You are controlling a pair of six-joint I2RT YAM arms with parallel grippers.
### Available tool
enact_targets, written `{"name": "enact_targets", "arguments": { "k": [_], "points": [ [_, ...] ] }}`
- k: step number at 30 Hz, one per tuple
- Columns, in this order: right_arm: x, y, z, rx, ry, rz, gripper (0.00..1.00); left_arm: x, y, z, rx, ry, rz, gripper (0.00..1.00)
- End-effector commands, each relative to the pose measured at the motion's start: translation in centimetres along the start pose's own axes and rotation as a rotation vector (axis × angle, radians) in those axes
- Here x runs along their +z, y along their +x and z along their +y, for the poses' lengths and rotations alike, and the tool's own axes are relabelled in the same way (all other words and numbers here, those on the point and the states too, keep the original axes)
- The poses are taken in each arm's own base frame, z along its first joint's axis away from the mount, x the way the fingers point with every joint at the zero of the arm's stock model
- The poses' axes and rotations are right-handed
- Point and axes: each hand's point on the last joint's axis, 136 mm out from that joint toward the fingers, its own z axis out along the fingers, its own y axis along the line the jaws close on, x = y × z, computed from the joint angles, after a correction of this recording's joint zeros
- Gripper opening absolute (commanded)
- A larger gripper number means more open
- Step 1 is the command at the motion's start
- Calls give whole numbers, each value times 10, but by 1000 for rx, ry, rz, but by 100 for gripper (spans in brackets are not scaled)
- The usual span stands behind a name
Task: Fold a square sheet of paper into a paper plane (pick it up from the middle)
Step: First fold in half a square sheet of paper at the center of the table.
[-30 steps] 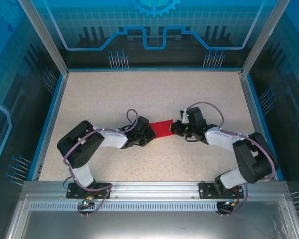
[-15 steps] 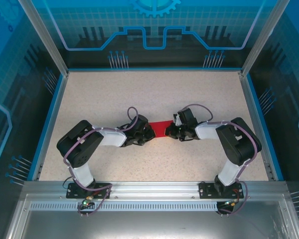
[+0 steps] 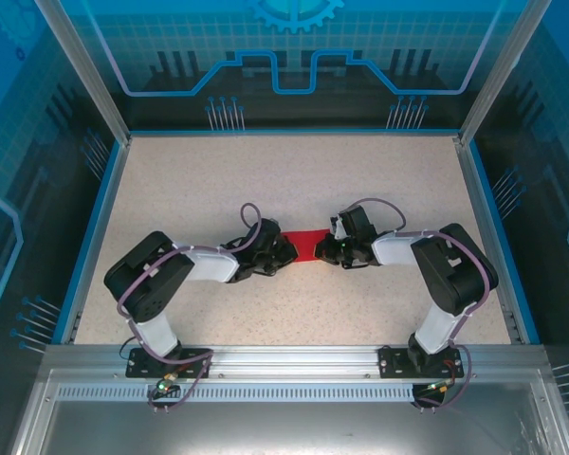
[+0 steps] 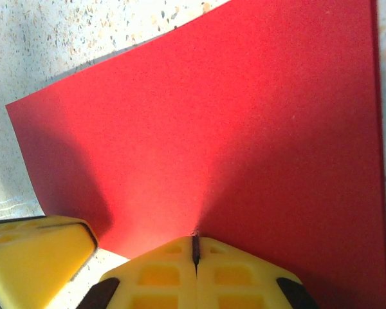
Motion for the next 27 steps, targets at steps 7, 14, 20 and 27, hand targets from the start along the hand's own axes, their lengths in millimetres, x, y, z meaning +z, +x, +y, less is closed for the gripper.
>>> {"name": "enact_targets", "arguments": {
  "k": [7, 14, 20, 27],
  "points": [
    [7, 31, -59, 111, 188, 87, 0, 22, 7, 5, -86, -5, -25, 0],
    [2, 40, -84, 145, 301, 102, 0, 4, 8, 57, -133, -175, -86, 0],
    [-7, 45, -110, 201, 377, 94, 0, -19, 4, 94, -176, -269, -142, 0],
    [-10, 43, -115, 210, 394, 89, 0, -50, 6, 137, -183, -427, -191, 0]
  ]
}}
